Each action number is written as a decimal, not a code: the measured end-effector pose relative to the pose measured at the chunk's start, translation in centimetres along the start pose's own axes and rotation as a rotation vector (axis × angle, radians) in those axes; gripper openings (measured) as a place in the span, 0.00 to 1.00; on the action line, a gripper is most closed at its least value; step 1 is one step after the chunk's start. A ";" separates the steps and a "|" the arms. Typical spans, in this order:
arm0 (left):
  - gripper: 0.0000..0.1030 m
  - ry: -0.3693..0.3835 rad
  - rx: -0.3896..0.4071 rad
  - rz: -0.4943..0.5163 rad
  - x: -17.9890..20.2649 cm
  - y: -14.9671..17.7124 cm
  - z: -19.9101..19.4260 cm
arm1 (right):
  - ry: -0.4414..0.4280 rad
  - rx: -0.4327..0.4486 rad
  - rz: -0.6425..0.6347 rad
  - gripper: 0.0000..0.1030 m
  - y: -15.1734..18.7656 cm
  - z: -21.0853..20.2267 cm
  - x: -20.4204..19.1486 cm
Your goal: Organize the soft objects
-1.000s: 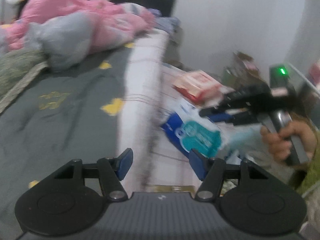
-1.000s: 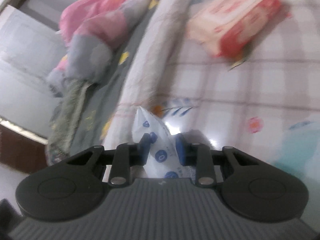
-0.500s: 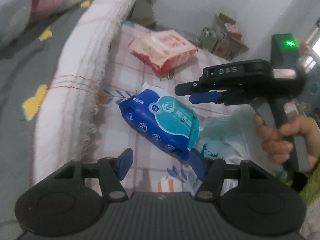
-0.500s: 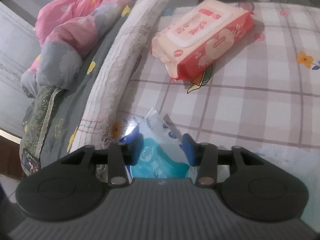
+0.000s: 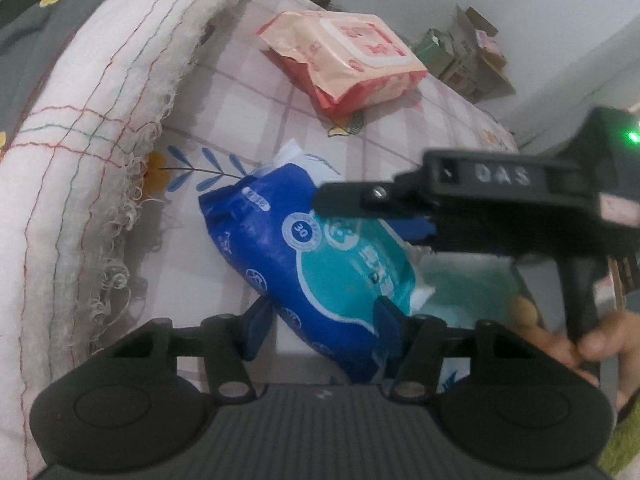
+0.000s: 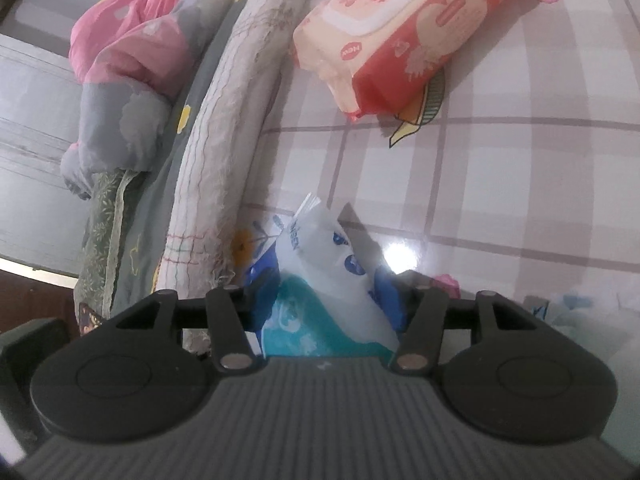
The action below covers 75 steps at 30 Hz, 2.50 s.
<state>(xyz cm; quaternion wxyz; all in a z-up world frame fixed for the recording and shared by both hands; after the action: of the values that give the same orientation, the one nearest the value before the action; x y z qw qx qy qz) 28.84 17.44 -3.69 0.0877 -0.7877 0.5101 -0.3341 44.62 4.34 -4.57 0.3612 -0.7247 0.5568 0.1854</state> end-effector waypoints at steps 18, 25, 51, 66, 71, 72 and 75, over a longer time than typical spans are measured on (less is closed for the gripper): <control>0.55 -0.014 0.162 0.106 4.8 -0.8 -7.8 | -0.062 0.141 -0.057 0.37 0.8 -7.8 -5.0; 0.55 0.027 0.247 0.239 11.4 -0.1 -13.4 | -0.106 0.262 -0.077 0.37 1.8 -17.1 -6.7; 0.56 0.257 0.046 0.669 35.1 12.6 -2.1 | 0.135 0.513 0.353 0.36 12.3 -38.7 20.5; 0.60 0.222 0.145 0.543 28.5 9.6 -7.3 | 0.338 0.392 0.319 0.40 11.1 -33.7 24.4; 0.60 0.203 0.181 0.488 25.1 10.0 -10.0 | 0.344 0.334 0.311 0.40 10.7 -31.6 24.9; 0.60 0.196 0.194 0.474 24.3 10.1 -10.4 | 0.340 0.331 0.301 0.40 10.7 -31.3 24.5; 0.60 0.176 0.221 0.430 21.8 10.5 -11.7 | 0.304 0.318 0.279 0.37 10.6 -30.3 23.0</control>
<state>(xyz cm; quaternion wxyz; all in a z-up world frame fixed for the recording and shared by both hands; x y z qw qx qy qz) 19.44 -3.86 9.69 0.1973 -0.6146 0.6320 -0.4288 37.73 -34.51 -3.11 0.3537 -0.5944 0.7215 0.0328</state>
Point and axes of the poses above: each gripper's, at about its wrist camera, not at the fingertips, and z roughly the way its jaws point, x to its right, y to its underside, the point moved 2 cm from there along z, roughly the way its jaws point, and after that the axes turned 11 degrees about x, right-handed, at the moved point
